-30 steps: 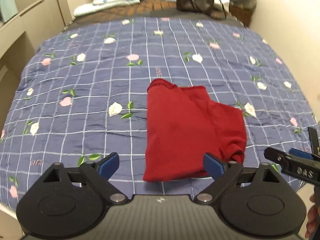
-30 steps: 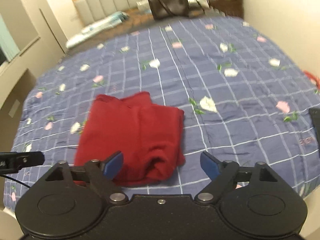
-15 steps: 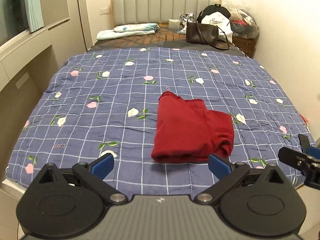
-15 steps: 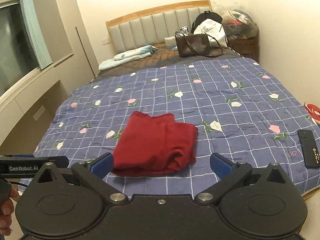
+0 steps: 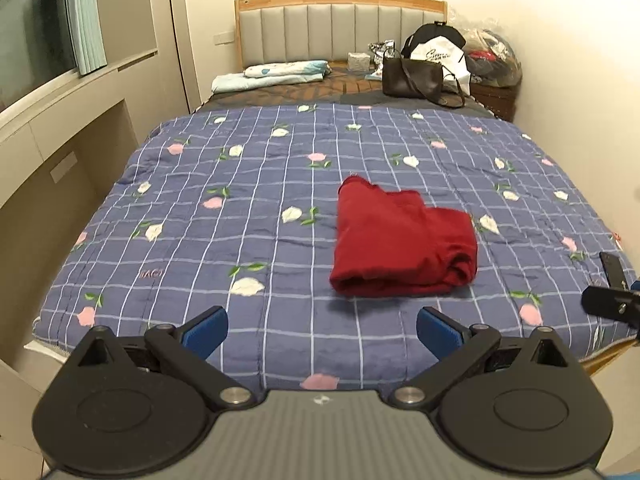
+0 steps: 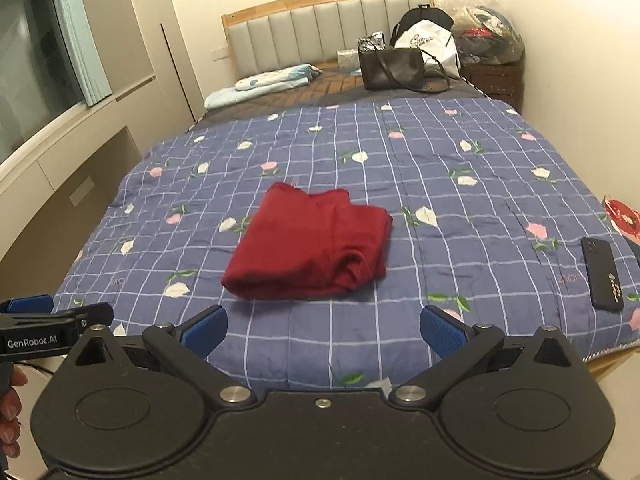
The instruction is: Fold small clothes
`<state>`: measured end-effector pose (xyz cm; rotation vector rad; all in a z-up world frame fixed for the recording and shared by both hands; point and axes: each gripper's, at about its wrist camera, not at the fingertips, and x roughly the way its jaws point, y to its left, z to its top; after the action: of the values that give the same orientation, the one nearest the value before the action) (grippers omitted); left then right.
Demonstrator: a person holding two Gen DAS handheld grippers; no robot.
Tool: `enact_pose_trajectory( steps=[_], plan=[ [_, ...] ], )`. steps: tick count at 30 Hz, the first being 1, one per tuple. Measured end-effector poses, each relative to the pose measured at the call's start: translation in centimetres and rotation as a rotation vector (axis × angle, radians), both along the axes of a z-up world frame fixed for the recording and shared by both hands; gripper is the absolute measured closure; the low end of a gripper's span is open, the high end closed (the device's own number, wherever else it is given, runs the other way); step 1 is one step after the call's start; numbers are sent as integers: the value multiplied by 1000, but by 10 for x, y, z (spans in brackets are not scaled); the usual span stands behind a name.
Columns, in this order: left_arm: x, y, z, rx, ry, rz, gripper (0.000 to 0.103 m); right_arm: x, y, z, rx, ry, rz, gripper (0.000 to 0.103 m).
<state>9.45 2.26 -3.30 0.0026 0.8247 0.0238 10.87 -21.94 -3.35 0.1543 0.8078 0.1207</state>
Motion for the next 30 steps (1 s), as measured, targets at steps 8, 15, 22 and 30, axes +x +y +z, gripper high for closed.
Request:
enact_pose_trajectory(
  steps=[8,15,22,30],
  plan=[
    [-10,13,-12,-7,42,5,1,-7,0,-9,-4,47,-18,1],
    [-9,14,-15,-10,58,2,1,-8,1,-11,2,60,-16,1],
    [-7,12,-16,-12,61,2,1,-8,-3,-12,12,65,-27,1],
    [-7,12,-16,-12,60,1,1,-6,-6,-14,23,73,-33,1]
  ],
)
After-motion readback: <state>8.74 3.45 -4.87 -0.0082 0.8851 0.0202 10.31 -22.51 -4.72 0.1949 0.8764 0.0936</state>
